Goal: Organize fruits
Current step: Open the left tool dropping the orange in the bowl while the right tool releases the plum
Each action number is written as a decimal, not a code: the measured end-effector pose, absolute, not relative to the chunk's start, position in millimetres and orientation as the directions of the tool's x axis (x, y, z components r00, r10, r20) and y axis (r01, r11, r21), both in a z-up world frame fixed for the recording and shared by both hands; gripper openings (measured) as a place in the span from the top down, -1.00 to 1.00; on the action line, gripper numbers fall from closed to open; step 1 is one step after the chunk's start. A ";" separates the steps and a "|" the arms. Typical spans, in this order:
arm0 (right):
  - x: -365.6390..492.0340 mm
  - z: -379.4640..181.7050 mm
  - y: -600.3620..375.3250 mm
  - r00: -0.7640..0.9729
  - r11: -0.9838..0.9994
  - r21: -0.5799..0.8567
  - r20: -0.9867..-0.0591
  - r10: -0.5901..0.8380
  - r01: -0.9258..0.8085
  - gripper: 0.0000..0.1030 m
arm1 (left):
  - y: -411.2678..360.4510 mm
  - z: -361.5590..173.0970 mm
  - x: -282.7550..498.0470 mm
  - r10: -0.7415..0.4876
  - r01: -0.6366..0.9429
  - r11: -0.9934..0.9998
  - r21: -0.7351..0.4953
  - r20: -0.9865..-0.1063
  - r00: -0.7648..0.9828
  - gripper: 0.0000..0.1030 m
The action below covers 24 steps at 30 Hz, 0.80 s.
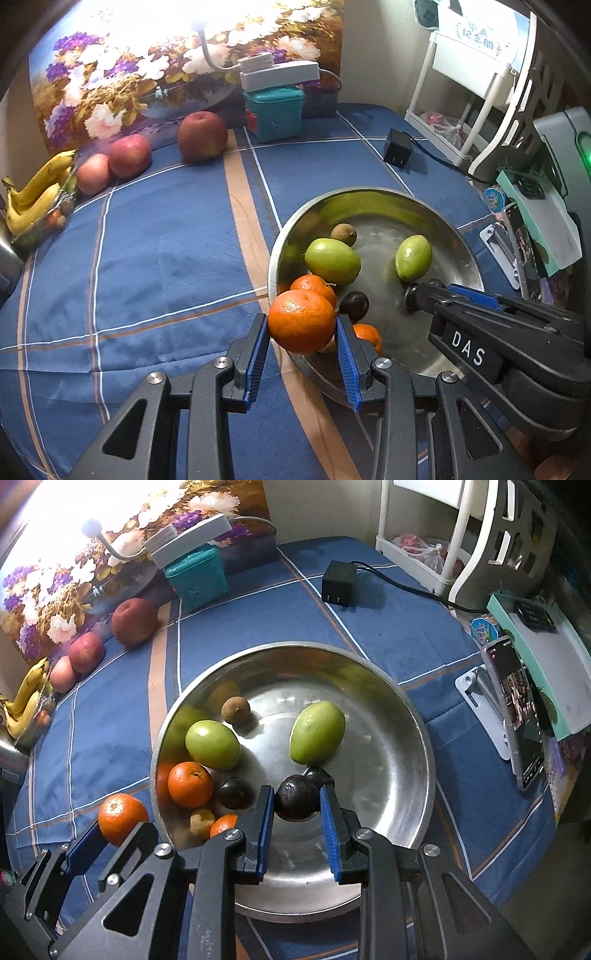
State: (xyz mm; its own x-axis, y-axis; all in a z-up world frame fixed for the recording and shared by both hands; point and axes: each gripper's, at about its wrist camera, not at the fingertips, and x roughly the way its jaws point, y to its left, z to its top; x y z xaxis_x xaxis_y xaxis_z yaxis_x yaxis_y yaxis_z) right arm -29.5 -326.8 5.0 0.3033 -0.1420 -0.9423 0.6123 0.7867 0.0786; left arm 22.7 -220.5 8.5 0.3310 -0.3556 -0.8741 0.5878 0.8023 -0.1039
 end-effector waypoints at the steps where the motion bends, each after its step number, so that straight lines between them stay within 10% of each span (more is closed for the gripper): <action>1: -29.0 4.5 -326.8 0.302 0.787 0.078 -0.943 -0.141 0.612 0.48 | -221.2 7.3 22.9 -0.355 0.589 0.802 -0.103 -0.875 0.329 0.24; 19: -22.6 -17.6 -325.3 0.242 0.794 0.058 -0.963 -0.115 0.605 0.48 | -232.1 -12.9 23.8 -0.334 0.603 0.792 -0.094 -0.894 0.299 0.22; 24: -20.8 -20.9 -325.1 0.216 0.796 0.036 -0.969 -0.121 0.604 0.40 | -227.8 -10.3 22.5 -0.333 0.594 0.800 -0.089 -0.888 0.316 -0.10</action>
State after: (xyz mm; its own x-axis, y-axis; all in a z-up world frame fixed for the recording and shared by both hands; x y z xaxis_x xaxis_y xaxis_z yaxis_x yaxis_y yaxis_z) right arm -20.8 -325.1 -20.9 0.2161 -0.1207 -0.9689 0.6042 0.7961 0.0356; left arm 22.5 -227.8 -10.3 0.3160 -0.3333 -0.8883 0.5940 0.7996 -0.0887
